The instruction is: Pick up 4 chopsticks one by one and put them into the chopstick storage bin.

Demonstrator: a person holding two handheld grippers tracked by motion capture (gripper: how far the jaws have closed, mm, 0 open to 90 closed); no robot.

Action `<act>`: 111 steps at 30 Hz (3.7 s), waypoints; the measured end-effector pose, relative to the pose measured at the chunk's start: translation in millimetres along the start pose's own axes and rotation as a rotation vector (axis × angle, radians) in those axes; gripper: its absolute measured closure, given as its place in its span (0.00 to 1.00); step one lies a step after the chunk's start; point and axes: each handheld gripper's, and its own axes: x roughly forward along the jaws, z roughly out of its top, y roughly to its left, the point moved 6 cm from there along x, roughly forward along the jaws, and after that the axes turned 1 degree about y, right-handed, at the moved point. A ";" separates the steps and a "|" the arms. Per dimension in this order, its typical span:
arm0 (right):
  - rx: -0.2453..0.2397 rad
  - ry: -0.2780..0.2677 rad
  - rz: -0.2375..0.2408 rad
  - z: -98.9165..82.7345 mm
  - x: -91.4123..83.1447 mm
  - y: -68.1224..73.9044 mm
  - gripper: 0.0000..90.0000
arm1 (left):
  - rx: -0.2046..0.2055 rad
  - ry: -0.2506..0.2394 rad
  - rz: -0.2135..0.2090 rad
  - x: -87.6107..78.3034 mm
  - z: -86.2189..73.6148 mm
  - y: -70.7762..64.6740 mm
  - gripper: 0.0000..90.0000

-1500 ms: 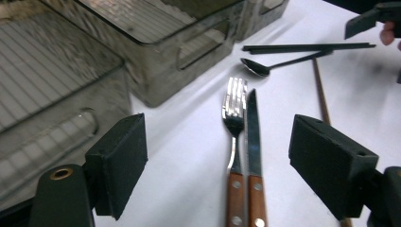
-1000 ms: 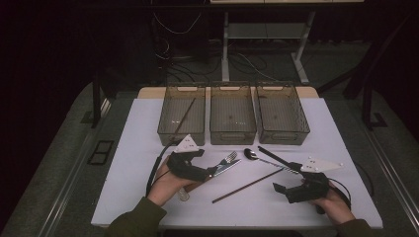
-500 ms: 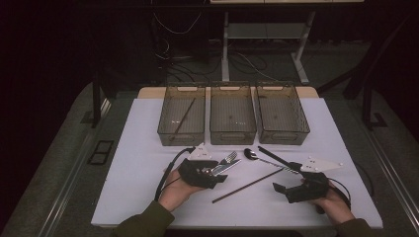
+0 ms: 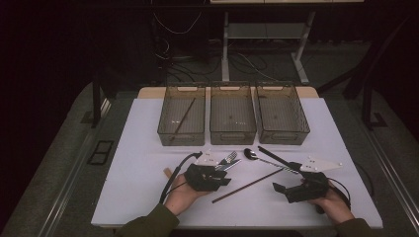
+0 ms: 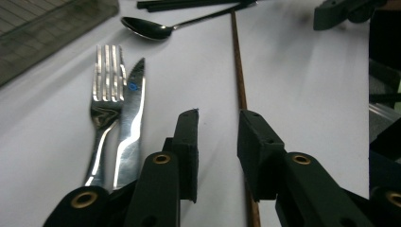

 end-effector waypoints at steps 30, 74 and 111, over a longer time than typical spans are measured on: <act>0.000 0.000 0.000 -0.2 0.0 -0.2 0.02 | 0.057 0.124 0.004 31.1 -12.7 -19.6 0.87; -0.003 0.000 -0.006 0.0 0.0 -1.2 0.02 | 0.043 0.076 0.007 4.9 -3.4 -7.4 0.94; 0.022 -0.016 0.007 4.7 2.9 -2.7 0.02 | -0.039 -0.025 0.149 -73.7 -3.9 62.4 0.94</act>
